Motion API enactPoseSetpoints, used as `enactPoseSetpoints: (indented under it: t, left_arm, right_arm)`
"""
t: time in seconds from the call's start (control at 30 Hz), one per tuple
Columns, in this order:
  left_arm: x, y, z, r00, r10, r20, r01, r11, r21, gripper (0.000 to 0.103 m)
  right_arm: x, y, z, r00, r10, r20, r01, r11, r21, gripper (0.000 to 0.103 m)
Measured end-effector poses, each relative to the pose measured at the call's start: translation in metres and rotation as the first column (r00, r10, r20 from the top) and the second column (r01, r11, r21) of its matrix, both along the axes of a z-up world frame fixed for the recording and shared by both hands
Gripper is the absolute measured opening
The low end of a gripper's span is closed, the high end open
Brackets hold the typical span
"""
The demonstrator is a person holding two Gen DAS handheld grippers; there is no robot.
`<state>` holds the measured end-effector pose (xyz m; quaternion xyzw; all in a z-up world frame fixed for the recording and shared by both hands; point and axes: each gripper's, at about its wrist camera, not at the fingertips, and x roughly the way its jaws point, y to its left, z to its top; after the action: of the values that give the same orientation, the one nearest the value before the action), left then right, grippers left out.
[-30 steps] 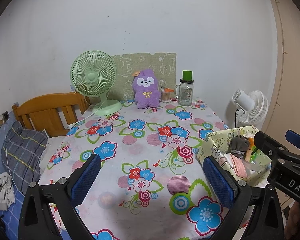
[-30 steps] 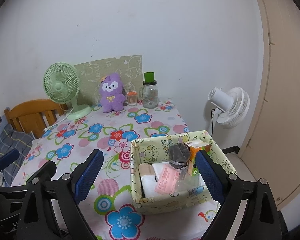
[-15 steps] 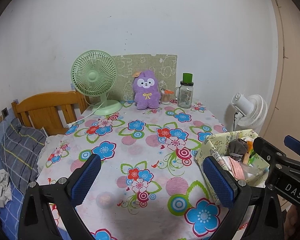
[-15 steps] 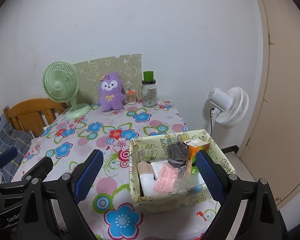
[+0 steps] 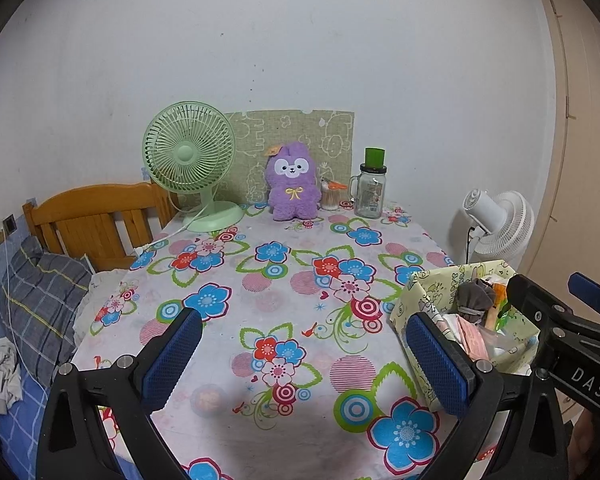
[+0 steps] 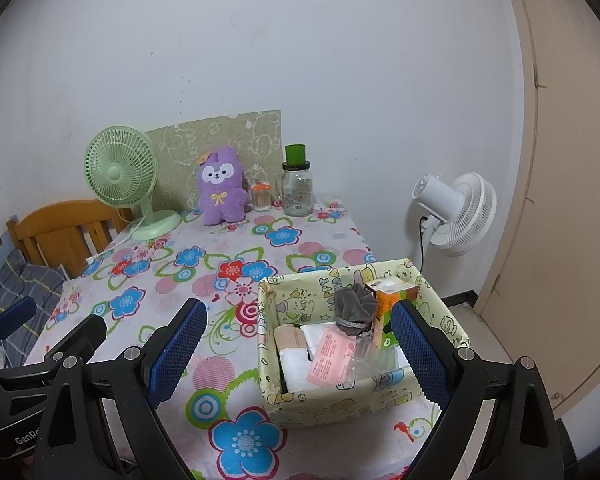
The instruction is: Organize soft objects
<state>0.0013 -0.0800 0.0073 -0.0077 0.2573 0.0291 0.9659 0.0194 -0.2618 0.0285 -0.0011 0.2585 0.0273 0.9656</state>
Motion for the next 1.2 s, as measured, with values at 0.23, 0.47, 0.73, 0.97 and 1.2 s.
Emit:
enactPoseSetpoints:
  t: [0.23, 0.47, 0.73, 0.97, 1.2]
  left_arm:
    - [0.0026, -0.0011, 0.0037, 1.000, -0.002, 0.004, 0.002, 1.000, -0.013, 0.103]
    - [0.0023, -0.0008, 0.0042, 1.000, 0.001, 0.007, -0.001, 1.000, -0.012, 0.103]
    - [0.0009, 0.0001, 0.0041, 1.000, -0.001, 0.009, 0.001, 1.000, -0.013, 0.103]
    - [-0.0006, 0.0002, 0.0035, 1.000, 0.001, 0.010, -0.001, 1.000, -0.012, 0.103]
    - [0.0003, -0.0001, 0.0039, 1.000, 0.001, 0.011, -0.001, 1.000, -0.012, 0.103]
  right_arm:
    - [-0.0011, 0.0004, 0.0003, 1.000, -0.001, 0.005, 0.001, 1.000, 0.000, 0.095]
    - [-0.0014, 0.0008, 0.0005, 1.000, 0.000, 0.008, 0.000, 1.000, -0.001, 0.095]
    - [-0.0004, 0.0006, 0.0027, 1.000, 0.000, 0.013, 0.000, 1.000, -0.001, 0.095]
    - [-0.0004, 0.0006, 0.0026, 1.000, 0.000, 0.012, 0.000, 1.000, 0.001, 0.095]
    - [-0.0003, 0.0007, 0.0025, 1.000, 0.000, 0.013, 0.000, 1.000, 0.001, 0.095]
